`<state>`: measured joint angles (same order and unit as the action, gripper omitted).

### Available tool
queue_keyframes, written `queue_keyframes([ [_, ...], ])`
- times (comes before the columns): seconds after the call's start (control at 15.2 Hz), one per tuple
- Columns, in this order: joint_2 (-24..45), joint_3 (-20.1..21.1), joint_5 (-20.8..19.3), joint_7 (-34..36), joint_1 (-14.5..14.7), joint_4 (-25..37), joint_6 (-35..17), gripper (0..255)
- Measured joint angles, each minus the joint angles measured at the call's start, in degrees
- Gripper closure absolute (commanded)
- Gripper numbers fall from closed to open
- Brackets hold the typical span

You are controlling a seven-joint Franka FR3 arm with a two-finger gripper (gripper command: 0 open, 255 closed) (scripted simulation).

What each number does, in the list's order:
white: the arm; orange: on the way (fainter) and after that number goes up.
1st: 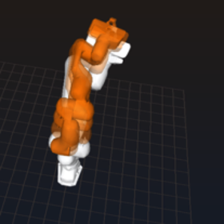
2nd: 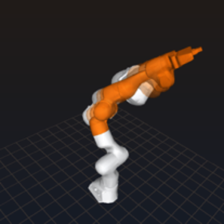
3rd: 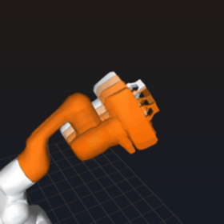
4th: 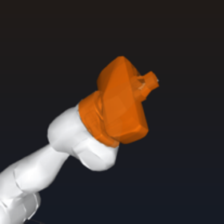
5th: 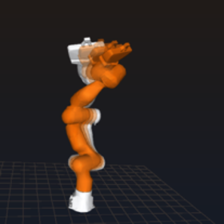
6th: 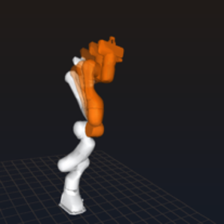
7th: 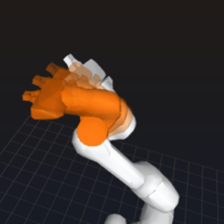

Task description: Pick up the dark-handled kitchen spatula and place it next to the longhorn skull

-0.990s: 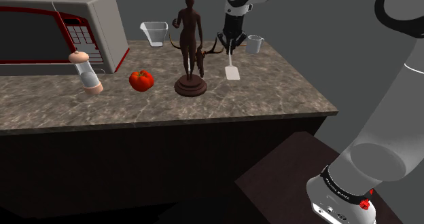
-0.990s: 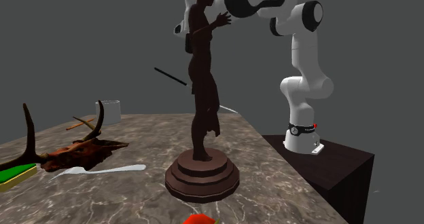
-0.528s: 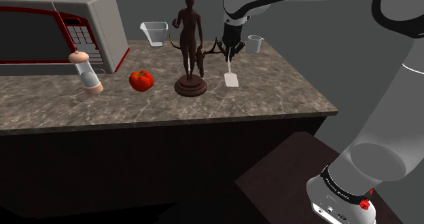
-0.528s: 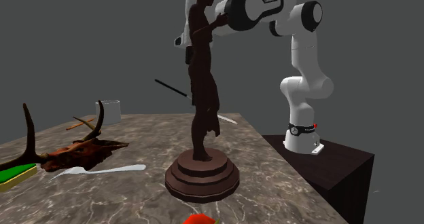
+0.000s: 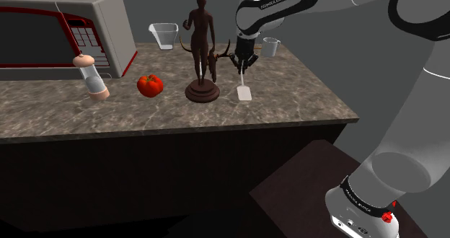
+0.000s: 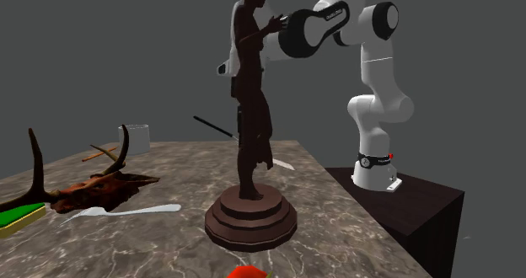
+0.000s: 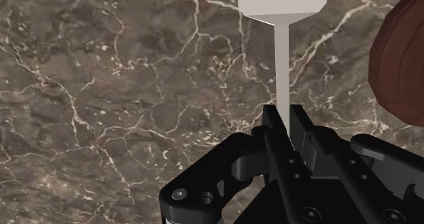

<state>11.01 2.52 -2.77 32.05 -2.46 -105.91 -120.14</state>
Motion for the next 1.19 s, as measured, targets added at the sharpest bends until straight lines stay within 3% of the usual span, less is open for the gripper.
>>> queue_keyframes([
  [0.86, 3.88, -0.13, -0.50, 0.57, 0.05, -5.30, -9.16, 255],
  [1.19, 4.43, -0.16, -0.54, 0.56, 0.03, -5.35, -9.79, 255],
])
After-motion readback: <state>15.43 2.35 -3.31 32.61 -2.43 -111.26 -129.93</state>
